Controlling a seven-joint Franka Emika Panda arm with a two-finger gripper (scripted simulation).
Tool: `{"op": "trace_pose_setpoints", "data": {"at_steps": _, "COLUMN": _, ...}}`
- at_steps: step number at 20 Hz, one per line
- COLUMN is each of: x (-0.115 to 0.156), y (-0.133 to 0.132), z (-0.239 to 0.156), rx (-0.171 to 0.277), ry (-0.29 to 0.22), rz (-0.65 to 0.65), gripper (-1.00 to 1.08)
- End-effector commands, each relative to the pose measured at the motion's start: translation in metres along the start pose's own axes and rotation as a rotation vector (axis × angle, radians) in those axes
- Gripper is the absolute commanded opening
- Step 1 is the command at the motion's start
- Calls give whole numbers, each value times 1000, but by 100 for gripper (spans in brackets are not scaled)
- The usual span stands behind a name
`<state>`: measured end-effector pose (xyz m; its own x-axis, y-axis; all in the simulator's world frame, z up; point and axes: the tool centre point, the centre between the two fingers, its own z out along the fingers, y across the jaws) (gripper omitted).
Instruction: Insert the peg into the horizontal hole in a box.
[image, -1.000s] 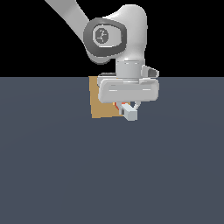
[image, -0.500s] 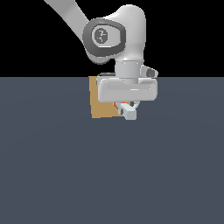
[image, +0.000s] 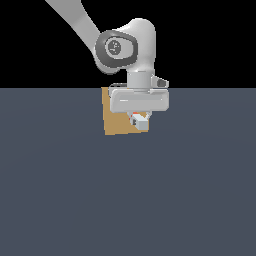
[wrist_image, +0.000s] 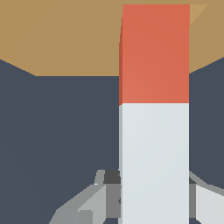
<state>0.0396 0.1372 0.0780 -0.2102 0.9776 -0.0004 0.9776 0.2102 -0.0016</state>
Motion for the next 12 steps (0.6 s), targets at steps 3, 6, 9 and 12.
{"op": "trace_pose_setpoints", "data": {"at_steps": 3, "x": 32, "y": 0, "z": -2, "rx": -3, "ry": 0, "rz": -1, "gripper": -100}}
{"op": "trace_pose_setpoints", "data": {"at_steps": 6, "x": 42, "y": 1, "z": -2, "rx": -3, "ry": 0, "rz": -1, "gripper": -100}}
{"op": "trace_pose_setpoints", "data": {"at_steps": 9, "x": 46, "y": 1, "z": -2, "rx": -3, "ry": 0, "rz": -1, "gripper": -100}}
{"op": "trace_pose_setpoints", "data": {"at_steps": 12, "x": 43, "y": 2, "z": -2, "rx": -3, "ry": 0, "rz": -1, "gripper": -100}}
